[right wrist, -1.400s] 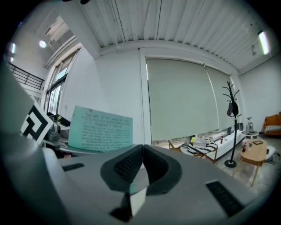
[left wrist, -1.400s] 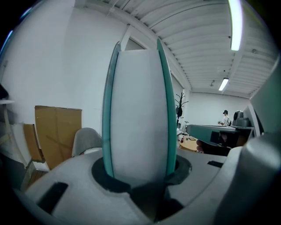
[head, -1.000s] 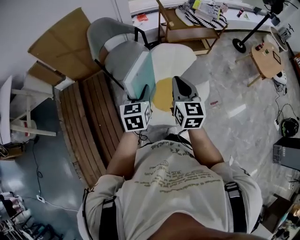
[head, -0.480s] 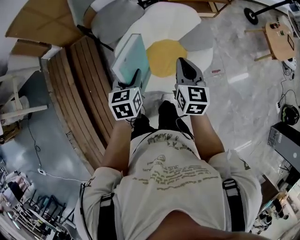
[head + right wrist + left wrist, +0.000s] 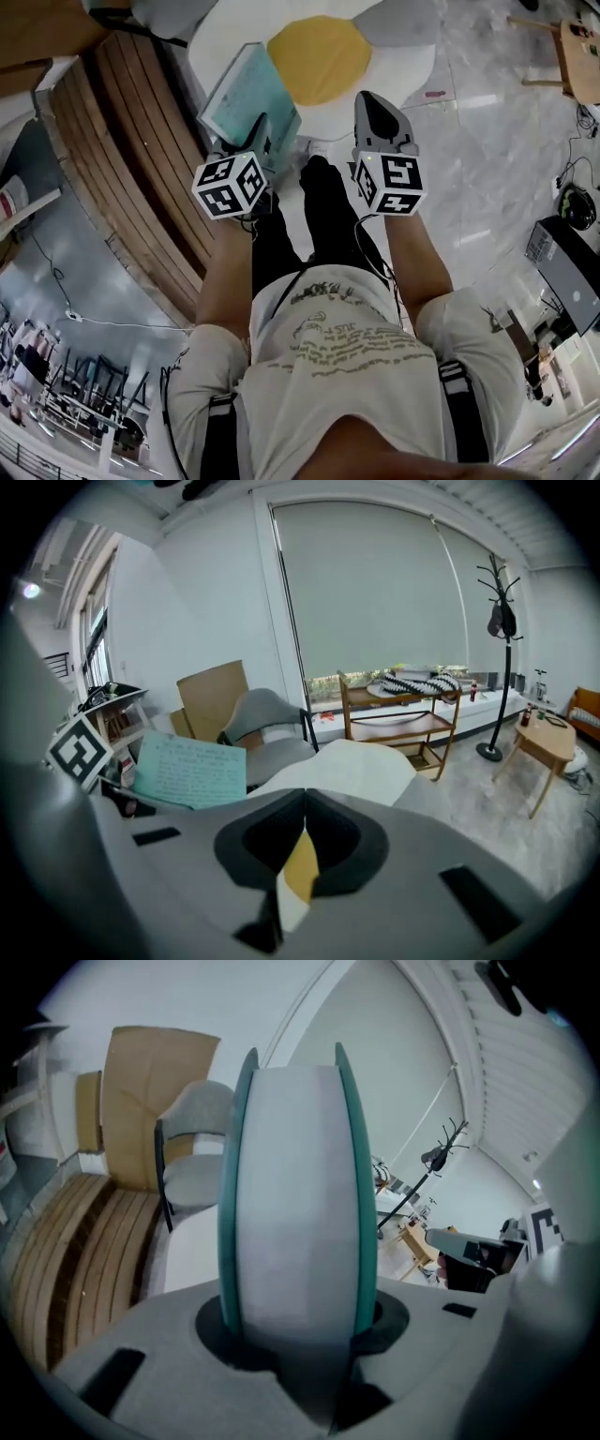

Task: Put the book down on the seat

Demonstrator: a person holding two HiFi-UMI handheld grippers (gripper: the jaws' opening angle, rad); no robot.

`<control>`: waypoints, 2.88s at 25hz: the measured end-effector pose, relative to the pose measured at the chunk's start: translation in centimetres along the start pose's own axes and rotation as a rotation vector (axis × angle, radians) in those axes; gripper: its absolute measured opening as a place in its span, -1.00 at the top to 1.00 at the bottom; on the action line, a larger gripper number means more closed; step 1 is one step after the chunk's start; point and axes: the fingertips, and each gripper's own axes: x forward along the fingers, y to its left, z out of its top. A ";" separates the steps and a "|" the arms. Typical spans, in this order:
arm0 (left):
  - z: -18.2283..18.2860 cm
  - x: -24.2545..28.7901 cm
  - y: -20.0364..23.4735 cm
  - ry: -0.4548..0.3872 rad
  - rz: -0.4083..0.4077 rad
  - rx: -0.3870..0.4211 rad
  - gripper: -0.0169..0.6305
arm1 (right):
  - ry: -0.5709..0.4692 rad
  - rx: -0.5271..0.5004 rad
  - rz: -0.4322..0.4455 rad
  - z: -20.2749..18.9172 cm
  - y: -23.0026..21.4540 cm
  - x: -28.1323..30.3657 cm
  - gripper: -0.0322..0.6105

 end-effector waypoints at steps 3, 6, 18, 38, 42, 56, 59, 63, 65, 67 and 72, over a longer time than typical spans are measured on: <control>-2.2 3.9 1.3 0.000 -0.051 -0.104 0.44 | 0.021 -0.001 0.046 -3.6 0.0 2.8 0.81; -5.1 7.8 2.8 -0.017 -0.097 -0.223 0.44 | 0.067 -0.006 0.103 -7.9 0.3 5.7 0.81; -12.9 21.6 10.5 -0.165 -0.275 -0.803 0.44 | 0.270 0.004 0.117 -21.1 -1.5 14.0 0.81; -19.9 30.3 14.5 -0.141 -0.188 -0.955 -0.06 | 0.336 -0.085 0.187 -26.0 -4.0 14.7 0.81; -23.1 27.9 18.0 -0.118 -0.016 -0.941 -0.20 | 0.340 -0.105 0.211 -25.7 -3.3 14.1 0.81; -21.2 17.9 18.8 0.051 0.196 -0.347 0.89 | 0.232 -0.066 0.213 -18.9 2.2 11.1 0.81; -16.2 15.2 16.6 0.022 0.184 -0.144 0.89 | 0.197 -0.059 0.200 -16.3 4.4 10.3 0.81; -8.2 10.3 13.0 -0.085 0.138 -0.036 0.89 | 0.136 -0.005 0.159 -12.0 6.9 9.0 0.81; -4.9 6.5 11.1 -0.110 0.120 -0.002 0.89 | 0.101 0.007 0.135 -9.3 8.5 7.8 0.82; -2.2 2.3 9.2 -0.118 0.105 0.036 0.89 | 0.069 0.016 0.124 -6.3 10.6 6.3 0.82; 9.4 -4.3 5.6 -0.255 0.087 0.156 0.89 | -0.128 0.008 0.132 6.5 13.4 5.3 0.82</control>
